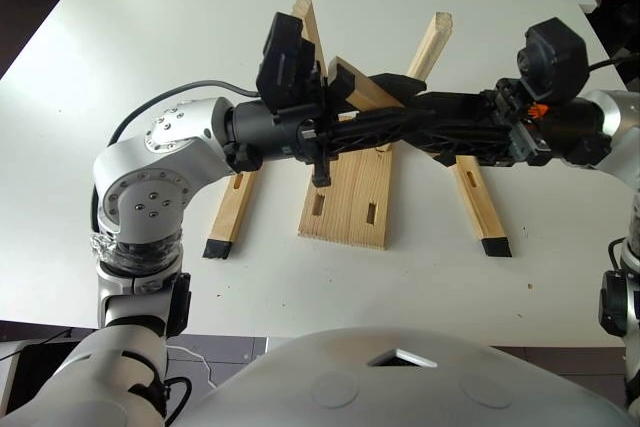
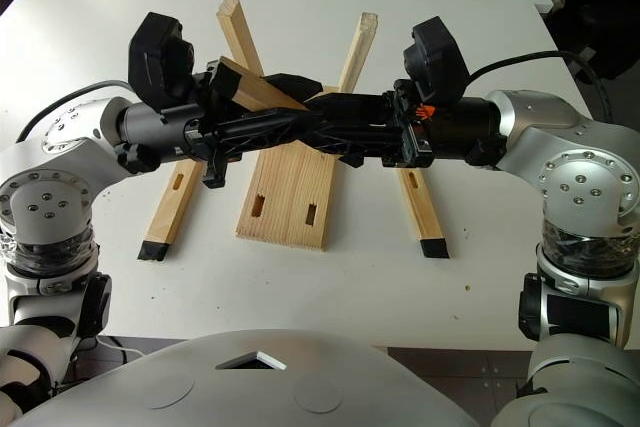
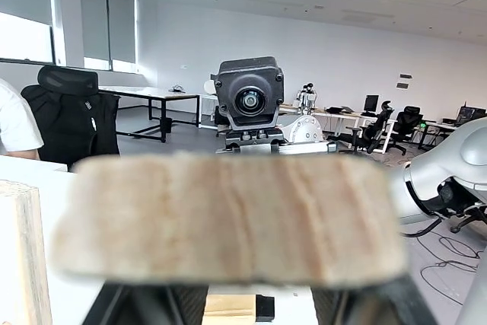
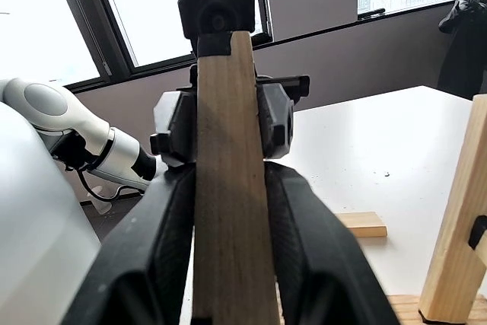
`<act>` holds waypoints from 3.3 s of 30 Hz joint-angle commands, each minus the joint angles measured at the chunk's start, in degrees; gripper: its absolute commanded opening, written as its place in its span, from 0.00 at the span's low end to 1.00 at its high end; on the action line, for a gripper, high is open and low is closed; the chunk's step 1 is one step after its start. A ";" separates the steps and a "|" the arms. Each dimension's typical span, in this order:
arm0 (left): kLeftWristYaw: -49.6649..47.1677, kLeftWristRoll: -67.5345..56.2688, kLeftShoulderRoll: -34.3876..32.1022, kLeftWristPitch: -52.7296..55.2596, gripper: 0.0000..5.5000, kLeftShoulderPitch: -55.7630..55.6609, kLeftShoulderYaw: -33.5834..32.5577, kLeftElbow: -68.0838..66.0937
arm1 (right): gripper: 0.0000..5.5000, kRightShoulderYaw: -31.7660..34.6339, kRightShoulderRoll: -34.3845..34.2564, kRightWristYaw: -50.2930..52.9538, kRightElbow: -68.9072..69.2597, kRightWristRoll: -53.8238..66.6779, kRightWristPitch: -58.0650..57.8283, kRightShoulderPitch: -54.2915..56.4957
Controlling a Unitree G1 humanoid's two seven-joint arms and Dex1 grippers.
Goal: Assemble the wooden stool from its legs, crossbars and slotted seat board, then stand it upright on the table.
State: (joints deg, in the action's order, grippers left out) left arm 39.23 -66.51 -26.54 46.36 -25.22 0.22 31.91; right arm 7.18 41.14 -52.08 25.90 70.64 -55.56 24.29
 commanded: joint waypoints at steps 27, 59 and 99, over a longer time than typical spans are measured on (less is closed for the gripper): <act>2.36 5.93 -5.07 -0.51 0.24 -1.23 -2.06 -2.68 | 0.53 -5.98 4.00 -2.27 -0.27 -21.06 9.84 -9.25; 53.10 44.90 -25.99 -76.25 0.24 8.47 -1.46 -62.78 | 0.57 5.12 0.19 14.98 15.65 -28.05 15.65 -34.00; 52.91 46.75 -24.23 -76.35 0.24 6.84 -1.51 -64.01 | 0.57 2.35 0.19 13.22 14.38 -30.93 16.41 -33.71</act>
State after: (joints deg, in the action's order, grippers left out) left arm 91.78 -20.83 -49.21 -28.43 -17.20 -0.84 -30.24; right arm 9.35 41.01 -38.93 40.03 40.12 -39.72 -9.41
